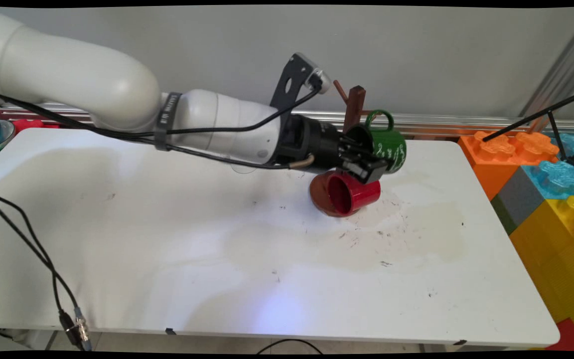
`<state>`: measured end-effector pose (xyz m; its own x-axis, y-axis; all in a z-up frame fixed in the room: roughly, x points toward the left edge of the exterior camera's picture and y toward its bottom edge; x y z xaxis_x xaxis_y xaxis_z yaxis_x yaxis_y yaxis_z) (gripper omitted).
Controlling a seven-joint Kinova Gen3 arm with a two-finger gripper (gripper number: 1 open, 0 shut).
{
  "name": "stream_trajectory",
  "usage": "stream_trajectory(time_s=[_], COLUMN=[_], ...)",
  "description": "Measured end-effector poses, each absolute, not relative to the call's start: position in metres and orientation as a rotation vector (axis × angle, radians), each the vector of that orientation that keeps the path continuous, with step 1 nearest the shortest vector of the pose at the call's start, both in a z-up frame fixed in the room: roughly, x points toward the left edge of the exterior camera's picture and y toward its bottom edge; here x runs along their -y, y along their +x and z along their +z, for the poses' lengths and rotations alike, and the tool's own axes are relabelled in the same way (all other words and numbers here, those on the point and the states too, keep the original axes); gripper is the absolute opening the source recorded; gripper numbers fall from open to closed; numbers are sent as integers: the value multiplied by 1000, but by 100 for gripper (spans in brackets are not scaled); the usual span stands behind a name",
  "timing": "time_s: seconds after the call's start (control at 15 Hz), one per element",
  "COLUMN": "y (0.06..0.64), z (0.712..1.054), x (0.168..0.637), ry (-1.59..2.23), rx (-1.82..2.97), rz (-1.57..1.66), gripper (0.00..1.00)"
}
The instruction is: Place the picked object on the table
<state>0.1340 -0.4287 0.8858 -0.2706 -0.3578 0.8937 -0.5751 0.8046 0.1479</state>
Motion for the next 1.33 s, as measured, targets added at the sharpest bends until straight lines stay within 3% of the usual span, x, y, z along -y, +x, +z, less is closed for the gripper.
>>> stream_trajectory(time_s=[0.67, 1.33], y=[172, 232], z=[909, 916], x=[421, 442], ry=[600, 526], rx=[2094, 2437], rz=[282, 396], gripper=[0, 0])
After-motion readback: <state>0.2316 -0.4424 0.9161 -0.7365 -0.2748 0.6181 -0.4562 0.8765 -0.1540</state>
